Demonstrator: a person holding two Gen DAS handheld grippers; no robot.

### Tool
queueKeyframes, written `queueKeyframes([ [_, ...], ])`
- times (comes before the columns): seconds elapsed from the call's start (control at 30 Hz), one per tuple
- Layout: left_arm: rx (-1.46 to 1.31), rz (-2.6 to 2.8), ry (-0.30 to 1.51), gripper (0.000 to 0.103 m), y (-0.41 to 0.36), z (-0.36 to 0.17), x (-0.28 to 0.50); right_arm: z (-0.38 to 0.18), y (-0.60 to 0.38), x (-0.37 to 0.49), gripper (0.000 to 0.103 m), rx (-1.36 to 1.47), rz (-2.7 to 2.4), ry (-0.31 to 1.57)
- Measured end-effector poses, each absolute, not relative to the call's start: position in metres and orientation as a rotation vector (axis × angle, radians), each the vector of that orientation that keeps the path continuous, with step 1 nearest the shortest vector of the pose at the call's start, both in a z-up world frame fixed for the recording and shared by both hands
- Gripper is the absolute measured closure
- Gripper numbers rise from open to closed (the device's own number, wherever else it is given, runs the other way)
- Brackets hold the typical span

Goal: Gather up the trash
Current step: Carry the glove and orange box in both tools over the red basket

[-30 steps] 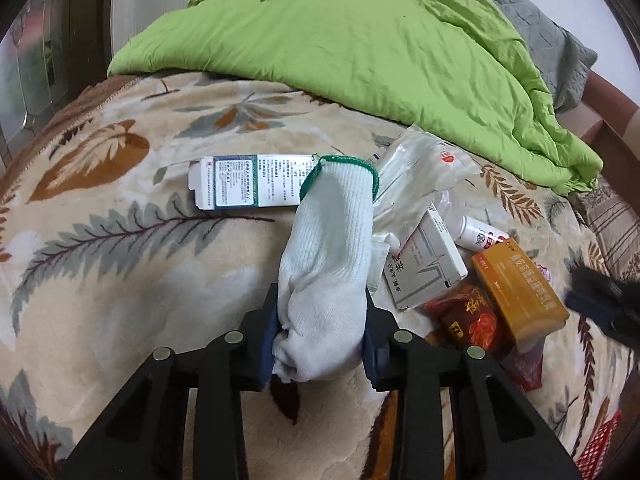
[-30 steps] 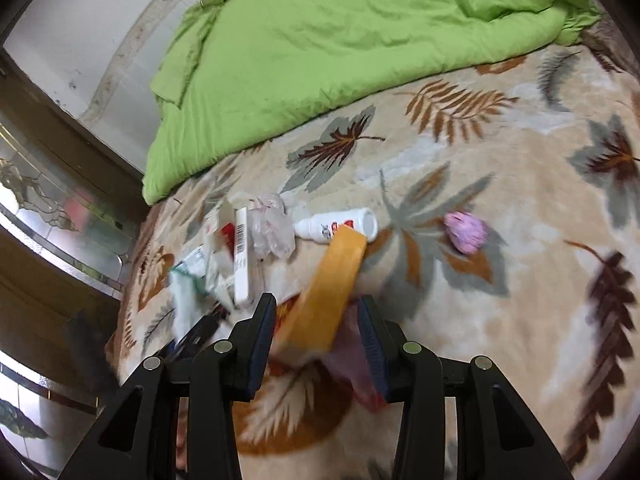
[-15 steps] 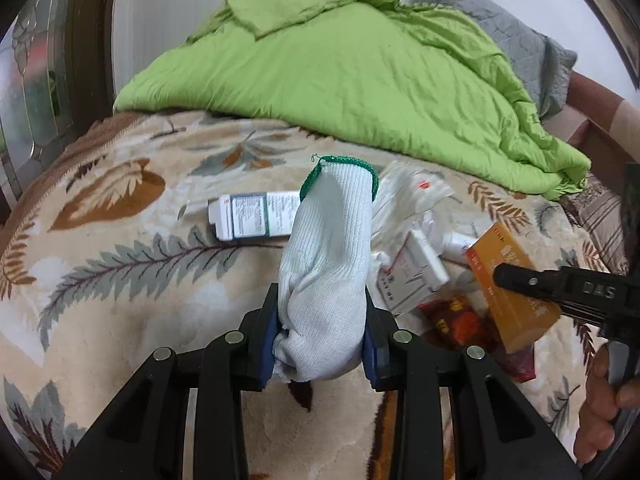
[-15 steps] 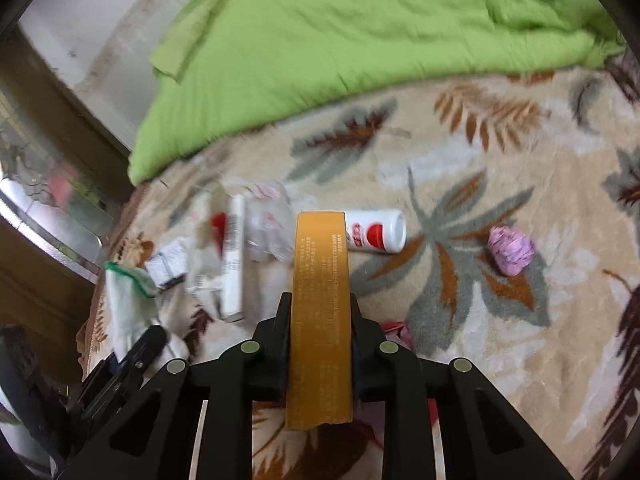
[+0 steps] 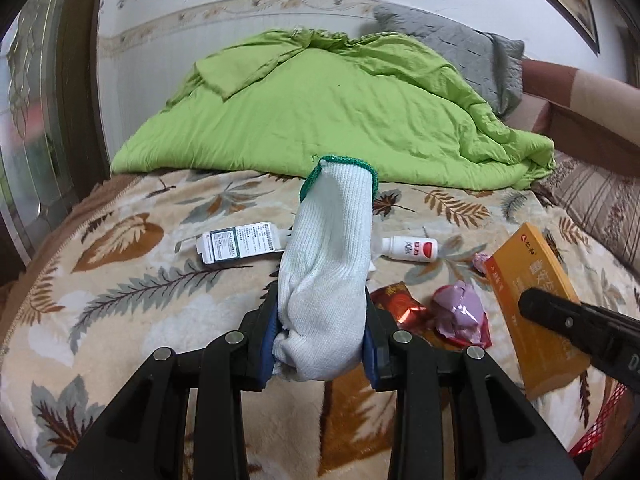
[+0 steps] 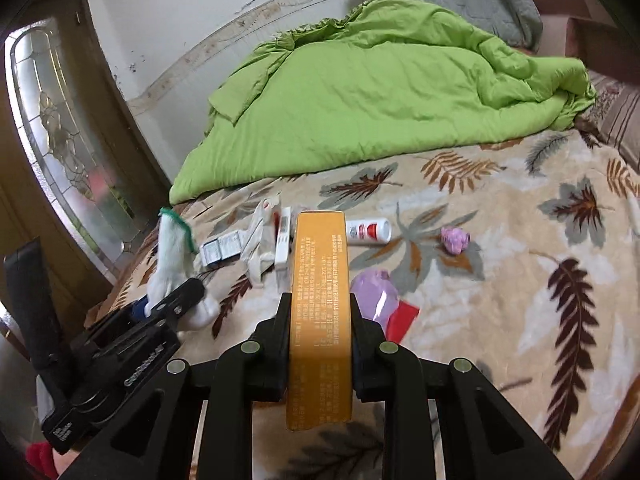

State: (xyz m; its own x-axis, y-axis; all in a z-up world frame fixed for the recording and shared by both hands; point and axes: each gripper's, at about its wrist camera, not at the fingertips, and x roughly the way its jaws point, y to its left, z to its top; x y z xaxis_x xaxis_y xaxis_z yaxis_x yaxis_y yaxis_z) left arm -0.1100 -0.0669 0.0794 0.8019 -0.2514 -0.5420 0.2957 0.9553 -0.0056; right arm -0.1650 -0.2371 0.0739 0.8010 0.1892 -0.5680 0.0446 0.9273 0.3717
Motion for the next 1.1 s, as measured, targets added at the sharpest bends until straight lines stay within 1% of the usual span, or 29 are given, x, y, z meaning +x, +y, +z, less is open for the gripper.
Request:
queueKeyframes([
  [0.1, 0.112, -0.293, 0.563, 0.07, -0.073, 0.078, -0.123, 0.069, -0.237, -0.175, 0.078, 0.379, 0.078, 0.656],
  [0.53, 0.183, -0.294, 0.55, 0.07, -0.082, 0.074, -0.16, 0.075, -0.252, -0.206, 0.078, 0.417, 0.076, 0.61],
  [1.1, 0.18, -0.303, 0.539, 0.07, -0.083, 0.076, -0.162, 0.075, -0.253, -0.204, 0.078, 0.43, 0.085, 0.611],
])
